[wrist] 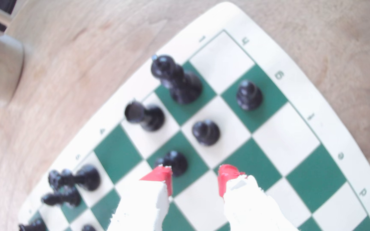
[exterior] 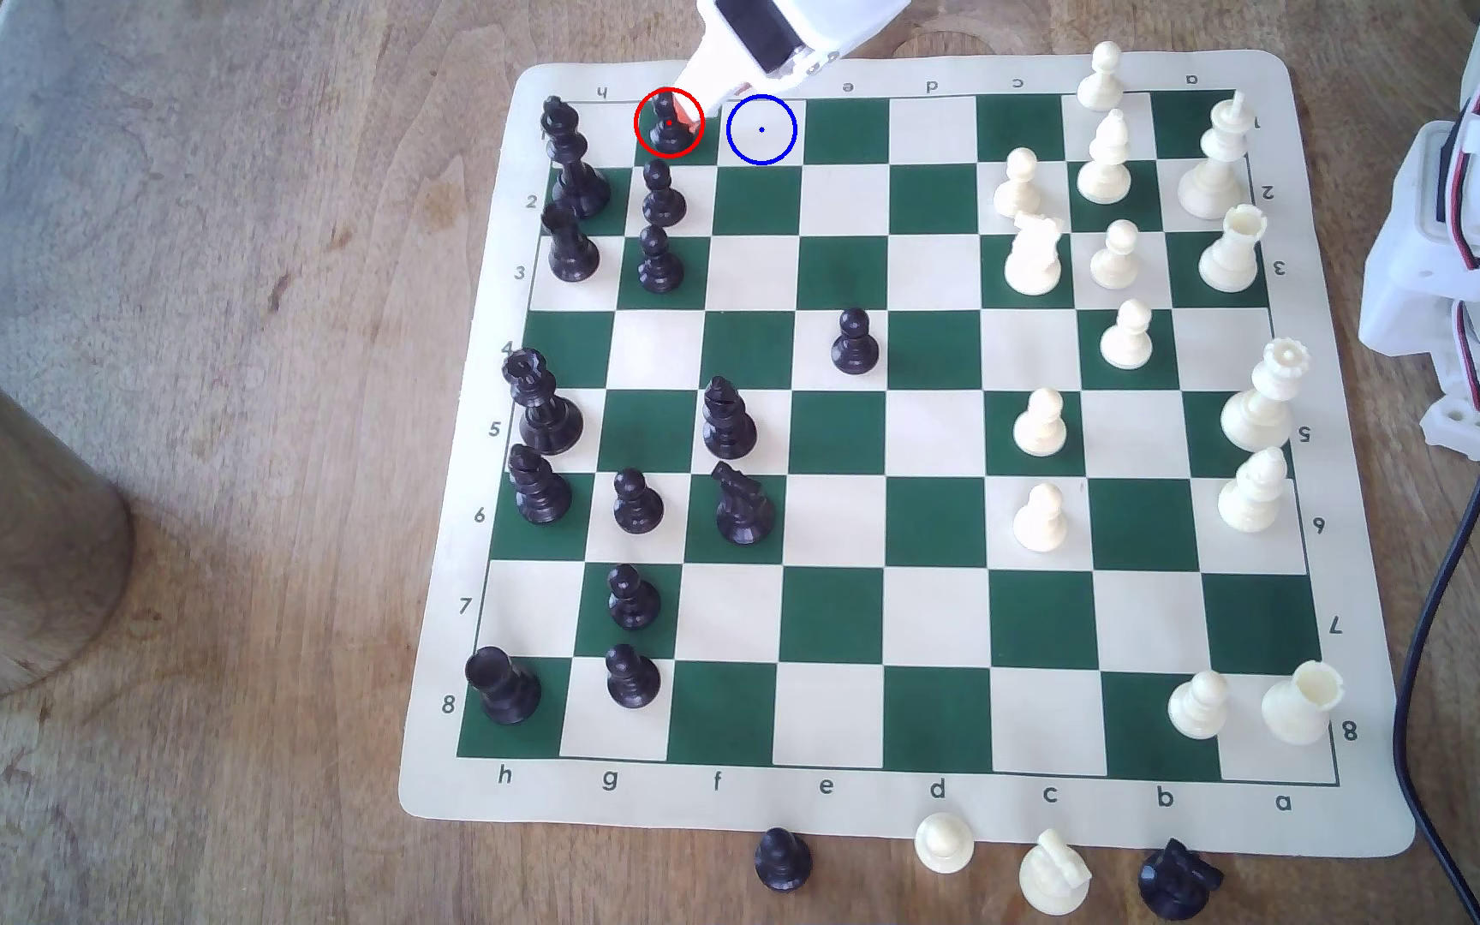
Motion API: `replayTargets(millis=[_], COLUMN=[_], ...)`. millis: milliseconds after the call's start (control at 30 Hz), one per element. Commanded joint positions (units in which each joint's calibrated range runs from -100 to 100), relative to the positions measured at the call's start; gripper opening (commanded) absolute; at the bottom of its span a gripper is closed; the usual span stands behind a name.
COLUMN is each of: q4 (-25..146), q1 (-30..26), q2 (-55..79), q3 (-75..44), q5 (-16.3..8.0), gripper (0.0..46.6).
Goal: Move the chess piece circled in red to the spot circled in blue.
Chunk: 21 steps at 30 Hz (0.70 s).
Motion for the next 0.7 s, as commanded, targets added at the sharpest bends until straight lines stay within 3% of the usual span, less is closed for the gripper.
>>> replayTargets(millis=[0, 233, 667], q4=[-2.2, -3.9, -4.8], q1=[0.9, 2.5, 4.6], q2=[2.4, 9.8, 20.4], q3=[-8.1, -14.9, -24.1], q5=[-0.1, 0.1, 0.5], gripper=[13.1, 16.3, 16.2])
